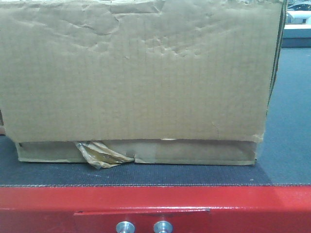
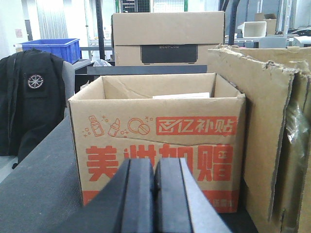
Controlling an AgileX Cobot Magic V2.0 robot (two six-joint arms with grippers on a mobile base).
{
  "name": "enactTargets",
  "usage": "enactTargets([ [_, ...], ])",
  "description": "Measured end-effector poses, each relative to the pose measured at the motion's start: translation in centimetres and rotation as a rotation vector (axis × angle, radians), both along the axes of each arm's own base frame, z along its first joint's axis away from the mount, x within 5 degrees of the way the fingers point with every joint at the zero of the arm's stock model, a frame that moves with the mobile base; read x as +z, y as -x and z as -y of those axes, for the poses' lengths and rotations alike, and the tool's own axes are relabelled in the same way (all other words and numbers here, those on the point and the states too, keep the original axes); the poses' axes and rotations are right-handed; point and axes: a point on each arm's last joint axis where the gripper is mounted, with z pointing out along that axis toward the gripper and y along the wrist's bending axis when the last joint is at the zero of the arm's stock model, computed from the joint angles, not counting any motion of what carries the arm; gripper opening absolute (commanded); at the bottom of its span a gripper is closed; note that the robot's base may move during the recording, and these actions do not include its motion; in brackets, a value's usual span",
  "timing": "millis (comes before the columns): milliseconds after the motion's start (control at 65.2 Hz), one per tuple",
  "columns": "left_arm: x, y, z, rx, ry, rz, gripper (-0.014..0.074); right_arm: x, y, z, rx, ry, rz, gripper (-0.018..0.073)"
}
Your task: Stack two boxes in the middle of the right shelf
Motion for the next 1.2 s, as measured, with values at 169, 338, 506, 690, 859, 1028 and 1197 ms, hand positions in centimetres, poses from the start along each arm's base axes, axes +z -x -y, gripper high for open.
enactTargets([
  [169,0.0,0.0,0.0,0.000,0.000,0.000,-0.0111,0.0,0.0,0.0,0.000,0.000,0.000,-0.0163],
  [338,0.0,0.0,0.0,0.000,0.000,0.000,-0.0111,0.0,0.0,0.0,0.000,0.000,0.000,-0.0163],
  [506,0.0,0.0,0.0,0.000,0.000,0.000,-0.0111,0.0,0.0,0.0,0.000,0.000,0.000,-0.0163],
  [690,0.0,0.0,0.0,0.000,0.000,0.000,-0.0111,0.0,0.0,0.0,0.000,0.000,0.000,-0.0163],
  [859,0.2,0.0,0.0,0.000,0.000,0.014,-0.0111,0.0,0.0,0.0,0.000,0.000,0.000,-0.0163],
  [1028,3.0,0.7,0.0,0.001,0.000,-0.002,-0.0111,0.0,0.0,0.0,0.000,0.000,0.000,-0.0163],
  [1197,8.6,1.7,0.0,0.003,0.001,-0.047,-0.0111,0.0,0.0,0.0,0.000,0.000,0.000,-0.0163],
])
